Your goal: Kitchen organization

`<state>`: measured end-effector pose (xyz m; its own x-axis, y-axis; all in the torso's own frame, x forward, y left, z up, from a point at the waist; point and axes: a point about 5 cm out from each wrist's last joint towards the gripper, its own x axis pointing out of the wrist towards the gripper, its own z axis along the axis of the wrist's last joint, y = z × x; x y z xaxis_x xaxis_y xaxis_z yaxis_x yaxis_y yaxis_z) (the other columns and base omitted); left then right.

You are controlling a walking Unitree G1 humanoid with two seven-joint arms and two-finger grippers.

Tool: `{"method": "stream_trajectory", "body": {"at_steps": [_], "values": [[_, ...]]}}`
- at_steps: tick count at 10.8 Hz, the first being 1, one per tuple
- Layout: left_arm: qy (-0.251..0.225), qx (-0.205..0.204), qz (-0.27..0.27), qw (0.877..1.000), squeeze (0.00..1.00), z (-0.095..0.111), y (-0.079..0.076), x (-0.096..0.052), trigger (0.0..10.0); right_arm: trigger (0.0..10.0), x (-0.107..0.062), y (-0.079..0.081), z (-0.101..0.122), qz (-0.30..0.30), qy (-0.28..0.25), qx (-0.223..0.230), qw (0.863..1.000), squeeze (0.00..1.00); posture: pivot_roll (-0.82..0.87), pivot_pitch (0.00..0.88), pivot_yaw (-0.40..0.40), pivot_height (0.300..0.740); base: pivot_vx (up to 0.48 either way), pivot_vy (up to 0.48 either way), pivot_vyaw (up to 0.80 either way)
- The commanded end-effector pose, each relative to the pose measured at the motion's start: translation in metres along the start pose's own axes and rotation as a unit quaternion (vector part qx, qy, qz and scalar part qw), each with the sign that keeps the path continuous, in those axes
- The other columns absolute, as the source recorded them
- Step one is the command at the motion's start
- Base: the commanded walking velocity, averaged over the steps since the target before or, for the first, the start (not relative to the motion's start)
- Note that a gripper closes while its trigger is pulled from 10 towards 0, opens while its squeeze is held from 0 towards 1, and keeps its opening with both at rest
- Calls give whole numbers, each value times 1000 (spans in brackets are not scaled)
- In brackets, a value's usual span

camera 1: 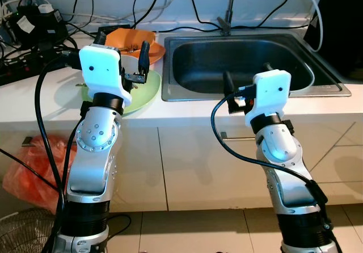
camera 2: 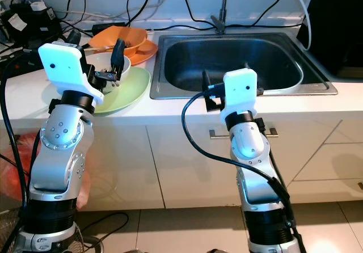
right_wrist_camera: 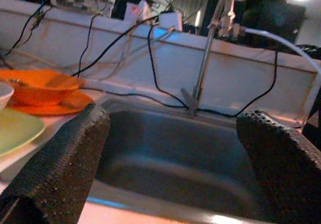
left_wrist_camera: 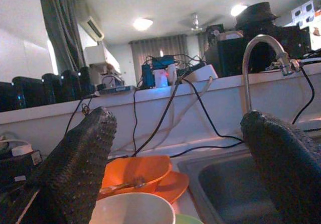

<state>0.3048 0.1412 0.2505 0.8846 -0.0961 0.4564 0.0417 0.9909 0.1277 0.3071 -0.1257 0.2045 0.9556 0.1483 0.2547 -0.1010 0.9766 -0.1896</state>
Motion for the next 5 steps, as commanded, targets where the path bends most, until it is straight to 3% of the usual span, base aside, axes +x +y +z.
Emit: {"method": "stream_trajectory", "body": {"at_steps": [1, 3, 5], "values": [[18, 0, 6, 1000, 0, -7, 3, -2, 10000, 10000, -1, 1, -1, 8, 6, 9, 1000, 0, 13, 57, 47, 740, 0, 0, 0], [26, -1, 7, 1000, 0, -12, 3, -3, 10000, 10000, -2, 1, -3, 14, 10, 21, 1000, 0, 13, 57, 48, 740, 0, 0, 0], [52, 1, 5, 999, 0, -29, 3, -15, 10000, 10000, -7, 5, -11, 41, 36, 20, 998, 0, 13, 60, 49, 740, 0, 0, 0]]}}
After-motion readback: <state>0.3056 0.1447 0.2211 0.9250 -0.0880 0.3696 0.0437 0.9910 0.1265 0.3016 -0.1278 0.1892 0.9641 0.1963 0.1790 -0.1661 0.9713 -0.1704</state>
